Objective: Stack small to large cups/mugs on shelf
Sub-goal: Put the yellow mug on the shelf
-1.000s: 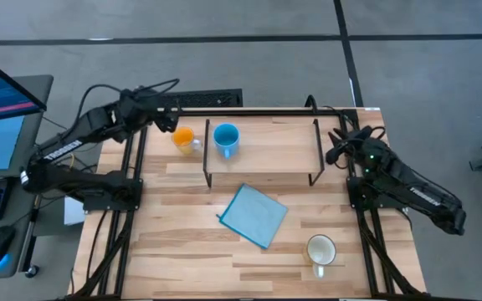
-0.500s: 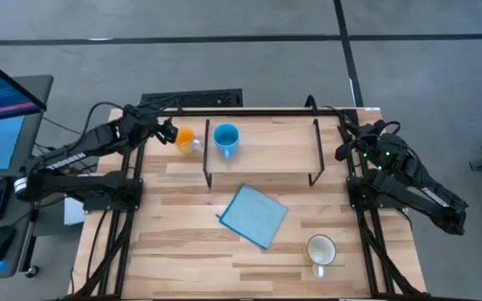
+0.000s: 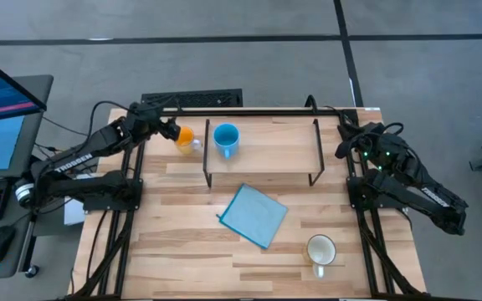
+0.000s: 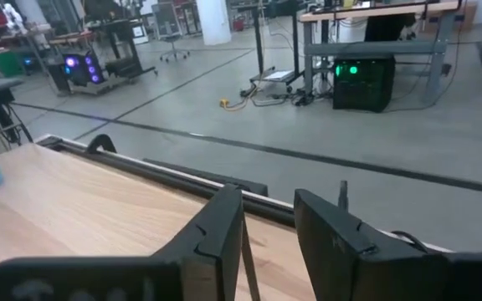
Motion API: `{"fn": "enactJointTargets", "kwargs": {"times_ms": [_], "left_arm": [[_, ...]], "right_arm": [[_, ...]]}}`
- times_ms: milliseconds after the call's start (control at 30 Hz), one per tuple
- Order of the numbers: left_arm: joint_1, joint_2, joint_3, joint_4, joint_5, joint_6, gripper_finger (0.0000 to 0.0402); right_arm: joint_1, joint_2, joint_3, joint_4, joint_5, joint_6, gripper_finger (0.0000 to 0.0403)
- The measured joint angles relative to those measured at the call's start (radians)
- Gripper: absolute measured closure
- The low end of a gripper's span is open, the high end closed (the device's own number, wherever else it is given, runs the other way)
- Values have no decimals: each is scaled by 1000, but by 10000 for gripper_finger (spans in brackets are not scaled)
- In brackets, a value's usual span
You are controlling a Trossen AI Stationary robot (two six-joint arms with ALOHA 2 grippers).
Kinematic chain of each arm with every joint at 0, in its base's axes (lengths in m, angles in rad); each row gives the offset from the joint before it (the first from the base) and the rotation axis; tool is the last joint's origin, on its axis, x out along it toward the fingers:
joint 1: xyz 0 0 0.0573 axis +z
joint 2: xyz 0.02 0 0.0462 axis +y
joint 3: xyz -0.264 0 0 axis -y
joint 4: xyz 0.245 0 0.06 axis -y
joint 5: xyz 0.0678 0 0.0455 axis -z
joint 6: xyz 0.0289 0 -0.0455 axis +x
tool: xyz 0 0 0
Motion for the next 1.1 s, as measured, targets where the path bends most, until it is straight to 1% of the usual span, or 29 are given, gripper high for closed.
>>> {"fn": "enactJointTargets", "kwargs": {"times_ms": [167,567,667,800,867,933,1100], "left_arm": [[2,0,-4,9,3,15,129],[1,0,-4,2,3,-51,129],[2,1,-4,1,-40,-78,129],[2,1,-4,-8,-150,-181,129],[2,1,-4,-14,-163,-210,129],[2,1,-4,-24,-150,-234,129],[2,2,-4,-48,-32,-299,129]], "right_arm": [[0,0,0,8,-14,1,269],[0,0,0,9,-15,0,269],[0,0,0,9,-15,0,269],[0,0,0,9,-15,-1,269],[0,0,0,9,-15,-1,269],[0,0,0,9,-15,-1,269],[0,0,0,9,-15,-1,269]]}}
